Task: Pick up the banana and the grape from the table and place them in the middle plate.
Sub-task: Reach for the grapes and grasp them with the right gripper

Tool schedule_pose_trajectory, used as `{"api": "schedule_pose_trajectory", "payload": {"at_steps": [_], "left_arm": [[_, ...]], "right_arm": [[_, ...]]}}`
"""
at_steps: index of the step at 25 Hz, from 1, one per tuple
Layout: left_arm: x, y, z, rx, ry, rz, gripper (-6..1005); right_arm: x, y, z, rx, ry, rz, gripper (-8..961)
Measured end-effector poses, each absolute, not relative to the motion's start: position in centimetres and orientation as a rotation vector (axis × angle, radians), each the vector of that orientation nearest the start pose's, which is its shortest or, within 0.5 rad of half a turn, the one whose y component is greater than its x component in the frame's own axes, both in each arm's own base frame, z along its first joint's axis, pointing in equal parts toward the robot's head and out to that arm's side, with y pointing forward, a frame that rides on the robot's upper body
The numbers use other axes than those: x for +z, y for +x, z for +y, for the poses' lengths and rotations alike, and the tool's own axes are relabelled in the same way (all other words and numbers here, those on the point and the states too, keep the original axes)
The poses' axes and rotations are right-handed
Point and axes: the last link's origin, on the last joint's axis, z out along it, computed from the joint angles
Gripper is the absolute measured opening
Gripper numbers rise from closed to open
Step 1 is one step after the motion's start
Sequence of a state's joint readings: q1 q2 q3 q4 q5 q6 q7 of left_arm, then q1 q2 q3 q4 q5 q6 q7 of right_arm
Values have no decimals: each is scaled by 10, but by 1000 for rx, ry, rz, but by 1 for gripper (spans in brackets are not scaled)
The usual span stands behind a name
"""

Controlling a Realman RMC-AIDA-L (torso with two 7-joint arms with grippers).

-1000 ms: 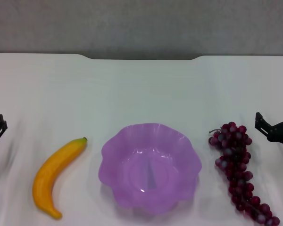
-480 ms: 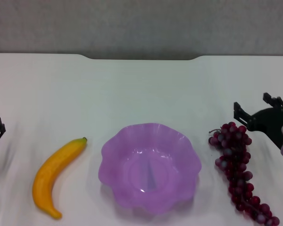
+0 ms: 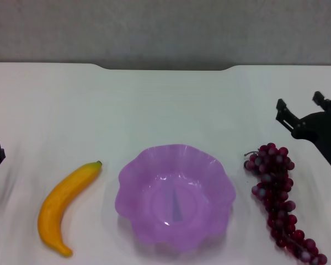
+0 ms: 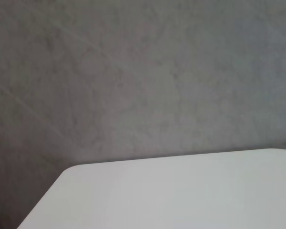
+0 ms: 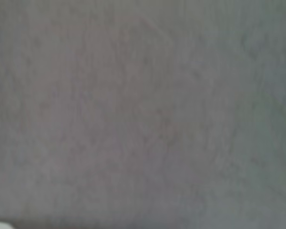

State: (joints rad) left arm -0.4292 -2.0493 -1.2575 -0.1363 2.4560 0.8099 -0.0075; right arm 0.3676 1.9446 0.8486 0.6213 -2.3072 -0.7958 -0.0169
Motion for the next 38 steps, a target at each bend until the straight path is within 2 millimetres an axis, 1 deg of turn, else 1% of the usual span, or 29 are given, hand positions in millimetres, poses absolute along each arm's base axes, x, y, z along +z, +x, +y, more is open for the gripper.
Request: {"api": "schedule_pose_trajectory", "payload": {"at_steps": [4, 7, 9, 14, 17, 20, 22, 24, 32, 38], "left_arm": [[10, -399, 332, -305, -1464, -755, 876], [10, -400, 332, -303, -1462, -757, 876], [10, -401, 331, -303, -1460, -759, 877], [10, -400, 332, -317, -1455, -768, 877], [10, -399, 332, -319, -1457, -767, 876], [10, -399, 333, -325, -1455, -771, 876], [10, -399, 333, -327, -1454, -772, 876], [10, -398, 333, -327, -1456, -772, 877], [9, -398, 333, -330, -1454, -776, 877], [10, -397, 335, -334, -1455, -774, 876]], "right_arm": [[-12, 276, 370, 578, -1837, 714, 903], [-7, 264, 379, 463, -1898, 828, 904], [0, 256, 383, 390, -1916, 921, 904], [17, 252, 378, 234, -1958, 1174, 904], [27, 244, 380, 174, -2008, 1260, 904], [31, 238, 386, 97, -2057, 1332, 904], [29, 240, 388, 59, -2069, 1364, 904], [23, 245, 388, 19, -2079, 1391, 903], [-14, 263, 392, -110, -2125, 1459, 903], [-24, 267, 393, -134, -2139, 1447, 904]]}}
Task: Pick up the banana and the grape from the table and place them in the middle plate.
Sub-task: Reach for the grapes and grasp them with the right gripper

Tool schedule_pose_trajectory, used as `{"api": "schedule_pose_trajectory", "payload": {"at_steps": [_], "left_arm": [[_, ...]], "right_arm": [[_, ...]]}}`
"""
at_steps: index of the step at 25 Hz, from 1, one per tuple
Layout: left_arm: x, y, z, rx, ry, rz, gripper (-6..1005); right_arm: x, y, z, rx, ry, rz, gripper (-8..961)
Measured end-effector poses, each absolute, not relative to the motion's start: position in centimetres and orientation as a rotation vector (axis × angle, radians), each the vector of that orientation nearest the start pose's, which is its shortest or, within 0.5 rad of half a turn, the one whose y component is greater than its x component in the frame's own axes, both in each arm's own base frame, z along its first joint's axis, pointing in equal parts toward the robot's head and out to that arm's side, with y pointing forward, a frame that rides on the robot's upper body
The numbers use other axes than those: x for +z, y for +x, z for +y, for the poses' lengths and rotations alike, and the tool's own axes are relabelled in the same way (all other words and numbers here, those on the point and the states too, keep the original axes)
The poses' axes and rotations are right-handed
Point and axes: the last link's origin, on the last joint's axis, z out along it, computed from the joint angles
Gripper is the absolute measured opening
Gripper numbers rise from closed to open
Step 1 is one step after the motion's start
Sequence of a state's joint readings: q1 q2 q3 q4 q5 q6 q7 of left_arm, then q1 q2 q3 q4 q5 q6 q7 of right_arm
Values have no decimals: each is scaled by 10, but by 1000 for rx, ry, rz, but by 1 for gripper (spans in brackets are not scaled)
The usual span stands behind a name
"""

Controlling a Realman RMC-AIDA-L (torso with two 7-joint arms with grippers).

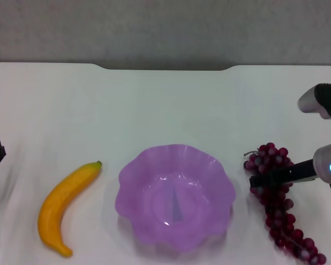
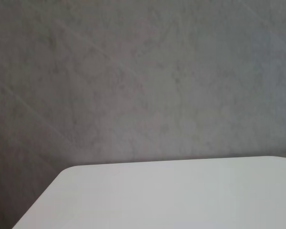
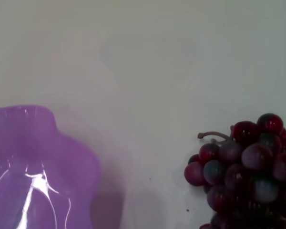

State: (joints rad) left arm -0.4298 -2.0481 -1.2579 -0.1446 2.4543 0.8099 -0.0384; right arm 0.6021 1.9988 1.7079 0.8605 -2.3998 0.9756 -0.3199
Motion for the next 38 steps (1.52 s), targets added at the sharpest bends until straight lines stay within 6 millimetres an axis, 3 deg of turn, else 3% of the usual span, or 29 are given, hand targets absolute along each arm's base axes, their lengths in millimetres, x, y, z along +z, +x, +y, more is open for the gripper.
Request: {"api": "schedule_pose_trajectory", "payload": {"at_steps": [26, 32, 38], "left_arm": [[10, -395, 336, -341, -1456, -771, 877], [10, -395, 336, -342, -1456, -771, 877], [10, -395, 336, -341, -1455, -771, 876]], "right_arm": [[-39, 283, 395, -184, -2123, 1370, 903], [-41, 287, 394, -190, -2114, 1364, 868], [-41, 288, 395, -184, -2106, 1360, 754]]}}
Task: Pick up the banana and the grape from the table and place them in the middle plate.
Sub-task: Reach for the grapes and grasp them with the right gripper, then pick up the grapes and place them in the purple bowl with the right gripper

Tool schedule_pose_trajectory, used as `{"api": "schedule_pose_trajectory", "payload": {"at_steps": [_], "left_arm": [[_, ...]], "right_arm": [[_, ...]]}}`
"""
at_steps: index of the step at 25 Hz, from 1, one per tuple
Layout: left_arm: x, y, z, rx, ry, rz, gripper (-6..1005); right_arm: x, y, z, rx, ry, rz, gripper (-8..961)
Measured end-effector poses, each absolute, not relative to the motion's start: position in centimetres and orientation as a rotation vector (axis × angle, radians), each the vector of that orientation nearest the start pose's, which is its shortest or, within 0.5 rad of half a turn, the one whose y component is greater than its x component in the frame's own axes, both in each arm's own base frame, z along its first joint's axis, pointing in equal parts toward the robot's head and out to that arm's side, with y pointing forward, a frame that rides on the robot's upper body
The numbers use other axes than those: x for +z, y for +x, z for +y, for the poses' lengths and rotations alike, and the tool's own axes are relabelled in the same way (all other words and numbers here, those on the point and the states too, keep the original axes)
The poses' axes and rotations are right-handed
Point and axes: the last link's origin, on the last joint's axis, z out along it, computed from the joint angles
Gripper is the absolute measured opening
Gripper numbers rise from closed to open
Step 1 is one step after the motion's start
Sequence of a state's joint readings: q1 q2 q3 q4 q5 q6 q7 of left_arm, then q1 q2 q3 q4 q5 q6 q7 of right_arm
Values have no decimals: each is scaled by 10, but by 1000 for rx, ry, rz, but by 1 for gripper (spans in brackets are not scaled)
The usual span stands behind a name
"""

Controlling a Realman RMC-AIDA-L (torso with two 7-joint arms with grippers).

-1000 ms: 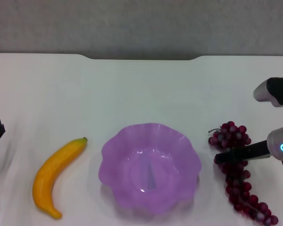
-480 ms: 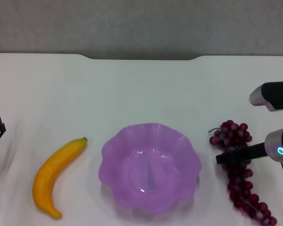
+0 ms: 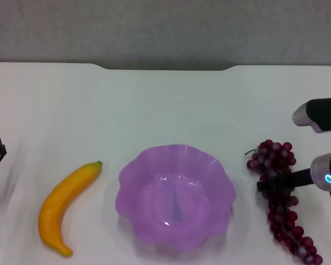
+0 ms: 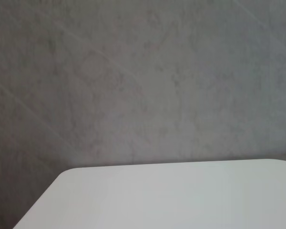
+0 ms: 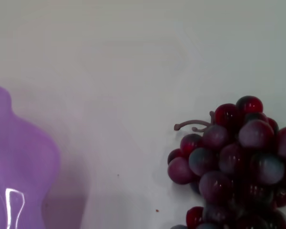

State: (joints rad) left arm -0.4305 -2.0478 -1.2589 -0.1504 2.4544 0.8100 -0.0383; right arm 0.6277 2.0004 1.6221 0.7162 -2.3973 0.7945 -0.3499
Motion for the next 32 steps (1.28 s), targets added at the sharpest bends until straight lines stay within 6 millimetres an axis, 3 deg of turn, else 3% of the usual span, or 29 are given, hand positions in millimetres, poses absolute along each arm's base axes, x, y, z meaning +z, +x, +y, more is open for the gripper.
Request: {"api": "schedule_pose_trajectory", "payload": {"at_steps": [8, 32], "left_arm": [[10, -396, 335, -339, -1454, -773, 876], [10, -395, 336, -341, -1455, -771, 876]], "right_arm": [[-43, 293, 396, -174, -2097, 1283, 700], [-45, 291, 397, -135, -2101, 1280, 521]]}}
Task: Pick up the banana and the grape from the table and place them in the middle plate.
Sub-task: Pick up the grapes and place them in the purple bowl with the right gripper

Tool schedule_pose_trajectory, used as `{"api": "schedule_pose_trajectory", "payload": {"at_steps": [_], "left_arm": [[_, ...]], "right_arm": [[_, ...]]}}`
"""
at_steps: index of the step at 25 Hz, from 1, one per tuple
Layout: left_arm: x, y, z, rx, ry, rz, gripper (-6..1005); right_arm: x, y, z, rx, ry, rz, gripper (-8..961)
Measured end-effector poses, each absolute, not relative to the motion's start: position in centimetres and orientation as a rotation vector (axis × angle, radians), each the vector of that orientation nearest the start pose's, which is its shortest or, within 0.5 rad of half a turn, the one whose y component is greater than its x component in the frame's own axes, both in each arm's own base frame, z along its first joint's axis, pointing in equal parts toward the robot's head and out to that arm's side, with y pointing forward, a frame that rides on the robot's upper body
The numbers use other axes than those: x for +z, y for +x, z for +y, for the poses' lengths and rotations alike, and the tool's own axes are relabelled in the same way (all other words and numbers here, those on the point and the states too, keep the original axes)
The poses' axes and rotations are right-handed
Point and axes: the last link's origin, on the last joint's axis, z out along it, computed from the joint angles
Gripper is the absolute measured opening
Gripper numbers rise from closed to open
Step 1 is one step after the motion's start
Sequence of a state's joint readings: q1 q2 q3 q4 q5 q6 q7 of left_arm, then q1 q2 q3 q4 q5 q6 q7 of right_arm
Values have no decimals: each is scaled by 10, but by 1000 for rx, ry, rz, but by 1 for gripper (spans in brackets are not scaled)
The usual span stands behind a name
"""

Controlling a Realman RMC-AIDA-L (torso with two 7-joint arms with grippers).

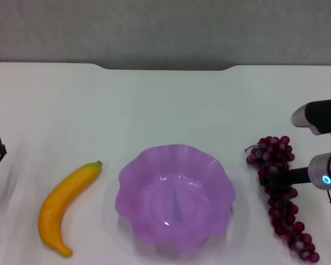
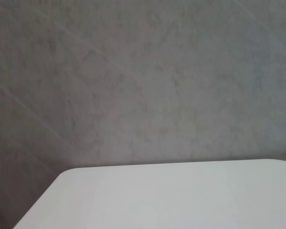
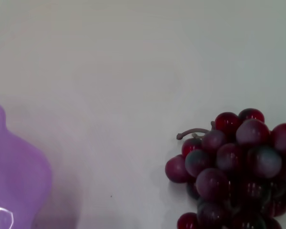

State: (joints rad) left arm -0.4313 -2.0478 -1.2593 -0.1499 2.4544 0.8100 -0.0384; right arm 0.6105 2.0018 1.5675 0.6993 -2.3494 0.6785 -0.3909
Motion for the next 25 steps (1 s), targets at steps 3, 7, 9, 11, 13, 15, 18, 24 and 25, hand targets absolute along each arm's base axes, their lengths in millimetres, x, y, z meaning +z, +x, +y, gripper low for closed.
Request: {"api": "schedule_pose_trajectory", "payload": {"at_steps": [3, 7, 9, 11, 13, 15, 18, 24, 25], "left_arm": [[9, -395, 336, -341, -1458, -770, 876], [8, -394, 336, -342, -1462, -769, 876], [8, -394, 336, -342, -1462, -769, 877], [8, -394, 336, -343, -1462, -769, 877], [8, -394, 336, -344, -1462, -769, 877], [8, -394, 337, -345, -1460, -770, 877], [8, -394, 336, -345, -1458, -770, 877], [9, -395, 335, -343, -1455, -773, 876], [9, -395, 335, -343, -1456, -773, 876]], "right_arm": [[-46, 291, 397, -138, -2103, 1275, 508], [-46, 294, 397, -136, -2095, 1278, 491], [-46, 294, 397, -136, -2094, 1279, 483], [-47, 294, 397, -132, -2093, 1283, 475], [-47, 294, 397, -122, -2088, 1284, 474], [-47, 294, 398, -109, -2082, 1272, 473], [-47, 298, 398, -84, -2059, 1229, 462], [-52, 303, 397, -29, -2027, 1015, 445], [-52, 305, 396, -12, -2011, 977, 444]]}}
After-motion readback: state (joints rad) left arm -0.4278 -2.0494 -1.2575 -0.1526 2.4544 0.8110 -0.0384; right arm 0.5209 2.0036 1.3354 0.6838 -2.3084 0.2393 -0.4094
